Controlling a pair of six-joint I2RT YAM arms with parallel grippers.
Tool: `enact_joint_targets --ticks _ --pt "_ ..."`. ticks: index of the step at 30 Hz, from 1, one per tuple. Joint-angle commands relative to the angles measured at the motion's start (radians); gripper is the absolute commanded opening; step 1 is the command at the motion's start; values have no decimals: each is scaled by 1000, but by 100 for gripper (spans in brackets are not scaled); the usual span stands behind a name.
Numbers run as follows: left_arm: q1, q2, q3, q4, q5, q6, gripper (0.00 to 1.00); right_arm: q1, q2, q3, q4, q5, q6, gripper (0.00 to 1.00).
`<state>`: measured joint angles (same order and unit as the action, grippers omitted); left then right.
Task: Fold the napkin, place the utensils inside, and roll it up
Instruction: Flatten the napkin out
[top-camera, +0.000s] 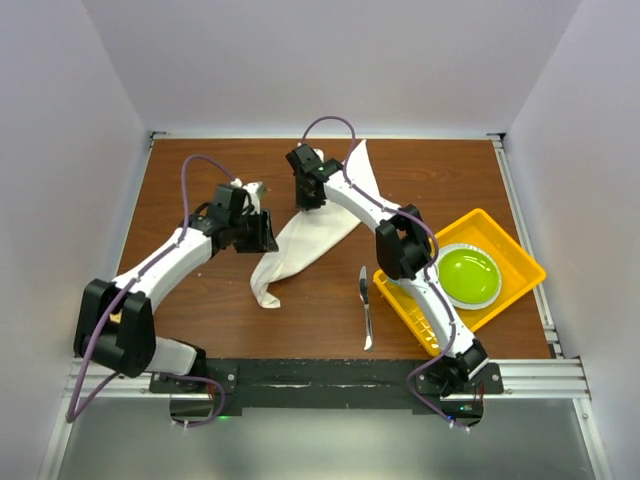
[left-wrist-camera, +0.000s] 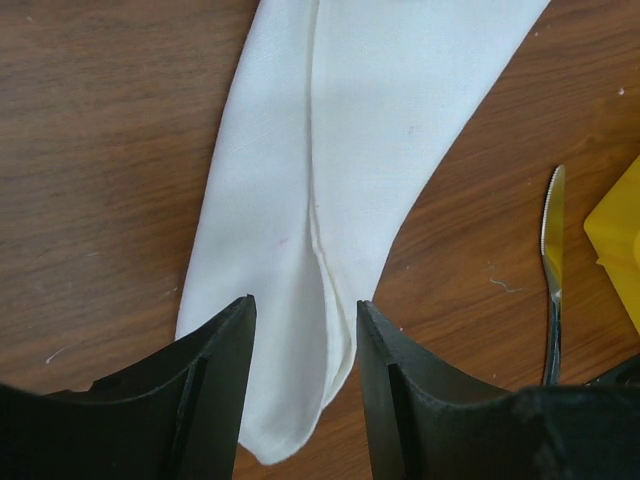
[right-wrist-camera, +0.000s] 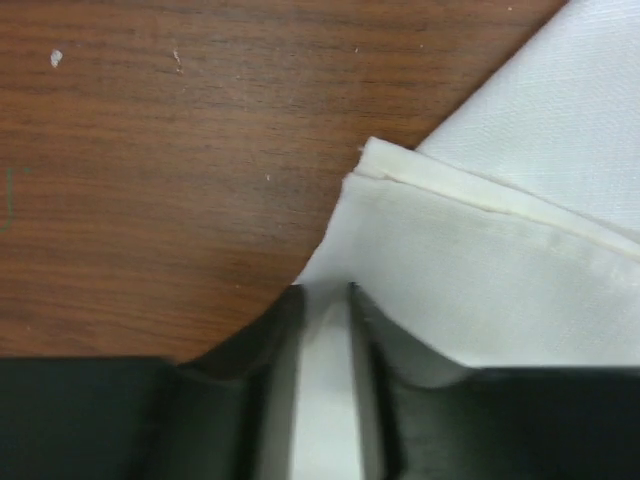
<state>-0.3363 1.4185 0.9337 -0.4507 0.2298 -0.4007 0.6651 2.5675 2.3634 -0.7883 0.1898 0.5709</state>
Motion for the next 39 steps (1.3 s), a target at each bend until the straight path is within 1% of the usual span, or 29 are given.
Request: enact_joint_targets --ticks 1,3,4,5,8,9,11,12,13,14,15,16,17,18,21,22,24,27,29,33,35,36,39 --pt "5 -99 -10 -51 -90 -41 50 31 13 89 57 -97 -54 10" --pt "14 -128 -9 -75 -125 -70 51 53 5 128 55 -153 -65 2" --pt "20 -162 -12 -95 -153 -99 52 79 -6 128 58 -215 -65 0" --pt "37 -179 -13 -101 -159 -110 53 94 -19 123 58 -246 -63 0" --pt "65 -234 -13 -132 -193 -144 56 146 -130 21 73 -376 -107 0" --pt "71 -246 -15 -138 -199 -151 56 155 -209 -77 75 -391 -123 0" --pt "88 -280 -18 -143 -199 -171 59 165 -321 -214 95 -427 -169 0" --pt "91 -291 -22 -140 -182 -178 61 154 -376 -380 113 -428 -180 0" --pt "92 -302 -32 -125 -170 -182 61 143 -506 -471 177 -437 -187 0" --pt "92 -305 -38 -109 -149 -182 61 130 -561 -562 213 -473 -192 0" --pt "92 -297 -44 -99 -106 -184 61 88 -620 -734 257 -504 -181 0" --pt "92 -287 -59 -71 -77 -188 61 65 -692 -813 346 -541 -160 0" --pt "92 -277 -70 -48 -40 -188 61 42 -719 -879 389 -585 -117 0" --pt "92 -245 -78 -31 32 -188 61 15 -730 -967 427 -687 -103 0" --pt "85 -175 -96 6 107 -207 59 10 -721 -1012 449 -760 -109 4" --pt "82 -159 -104 23 121 -210 58 10 -715 -1020 461 -779 -103 3" --pt "72 -129 -107 50 156 -219 57 10 -716 -1035 463 -774 -98 1" --pt "63 -96 -125 154 233 -254 57 2 -722 -1043 449 -762 -103 0" --pt "63 -75 -136 182 249 -302 57 2 -716 -1040 437 -751 -111 0" --pt "60 -26 -179 305 316 -400 56 2 -681 -1023 420 -757 -112 0" --pt "60 -12 -188 305 315 -449 54 1 -678 -1021 419 -760 -109 0" --pt "60 -1 -190 297 306 -470 50 2 -676 -1020 419 -762 -109 0" --pt "59 3 -205 284 287 -521 46 2 -672 -1012 405 -760 -115 0"
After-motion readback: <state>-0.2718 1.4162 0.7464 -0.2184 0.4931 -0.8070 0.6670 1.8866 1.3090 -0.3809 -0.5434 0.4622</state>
